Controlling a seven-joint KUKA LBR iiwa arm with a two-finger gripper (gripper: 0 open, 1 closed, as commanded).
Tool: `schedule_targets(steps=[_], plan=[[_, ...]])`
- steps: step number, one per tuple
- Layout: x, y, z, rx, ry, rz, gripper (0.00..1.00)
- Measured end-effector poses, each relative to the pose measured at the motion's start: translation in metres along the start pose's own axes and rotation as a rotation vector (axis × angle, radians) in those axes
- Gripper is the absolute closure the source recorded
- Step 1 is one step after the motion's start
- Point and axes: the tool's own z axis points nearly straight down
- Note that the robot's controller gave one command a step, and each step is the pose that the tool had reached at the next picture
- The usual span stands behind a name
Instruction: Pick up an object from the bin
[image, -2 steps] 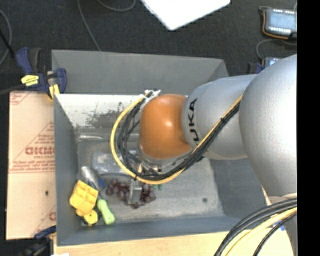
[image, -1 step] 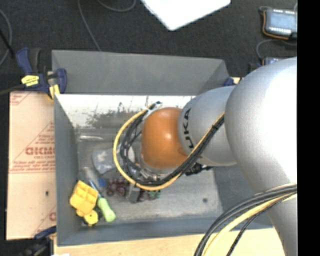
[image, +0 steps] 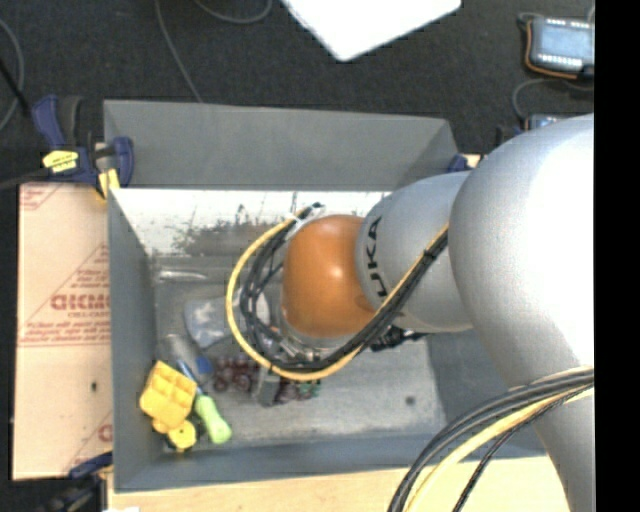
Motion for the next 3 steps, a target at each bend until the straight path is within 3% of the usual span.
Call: schedule_targets(steps=[1,2,3], plan=[[0.000,-0.005,-0.040,0.006,0.012,-0.026,1.00],[-0.014,-0.005,-0.059,0.000,-0.007,-0.018,1.00],[-0.008,-0.007,-0.085,0.006,0.017,-0.002,1.00]])
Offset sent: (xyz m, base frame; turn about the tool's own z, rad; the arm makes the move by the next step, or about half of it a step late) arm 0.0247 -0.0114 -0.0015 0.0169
